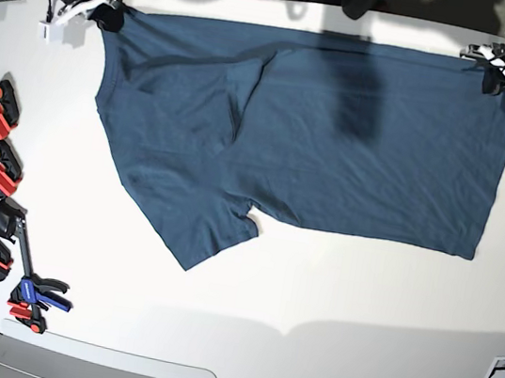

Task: Fold the T-shirt properly
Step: 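Drag the shirt with both grippers along the table edge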

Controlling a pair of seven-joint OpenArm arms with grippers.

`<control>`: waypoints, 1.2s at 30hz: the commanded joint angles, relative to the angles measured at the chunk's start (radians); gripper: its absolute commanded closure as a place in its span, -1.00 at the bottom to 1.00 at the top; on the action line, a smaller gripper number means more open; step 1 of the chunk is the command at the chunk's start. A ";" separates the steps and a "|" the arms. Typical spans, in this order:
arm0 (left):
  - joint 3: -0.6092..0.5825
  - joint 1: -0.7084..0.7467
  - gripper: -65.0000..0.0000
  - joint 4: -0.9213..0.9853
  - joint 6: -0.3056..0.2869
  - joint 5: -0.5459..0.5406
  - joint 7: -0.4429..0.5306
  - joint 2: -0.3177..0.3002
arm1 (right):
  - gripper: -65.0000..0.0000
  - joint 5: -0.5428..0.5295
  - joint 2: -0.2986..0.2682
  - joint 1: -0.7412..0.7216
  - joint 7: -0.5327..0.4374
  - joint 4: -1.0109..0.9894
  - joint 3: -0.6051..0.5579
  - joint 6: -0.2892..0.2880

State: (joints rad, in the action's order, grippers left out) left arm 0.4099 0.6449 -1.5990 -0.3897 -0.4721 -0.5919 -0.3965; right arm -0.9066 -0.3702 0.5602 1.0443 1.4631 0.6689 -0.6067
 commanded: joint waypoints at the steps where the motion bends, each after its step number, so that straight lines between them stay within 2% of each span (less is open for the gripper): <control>1: -0.003 0.047 1.00 0.015 0.024 0.061 -0.134 -0.003 | 1.00 0.017 -0.014 0.011 0.022 0.003 0.018 0.003; 10: -0.003 0.101 1.00 0.015 0.024 0.034 -0.134 0.015 | 1.00 -0.067 -0.014 0.011 0.064 0.003 0.031 -0.018; 29: -0.003 0.100 1.00 0.008 0.024 0.033 -0.163 0.016 | 1.00 -0.066 -0.014 0.010 0.063 0.054 0.031 -0.017; 36: -0.003 0.101 1.00 -0.097 0.024 0.034 -0.163 0.016 | 1.00 -0.066 -0.015 0.010 0.063 0.153 0.031 -0.017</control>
State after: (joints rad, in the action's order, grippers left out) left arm 0.4114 0.7238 -1.7012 -0.3683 -0.4656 -0.6815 -0.3790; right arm -0.9539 -0.3683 0.5678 1.1198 1.6005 0.6903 -0.6212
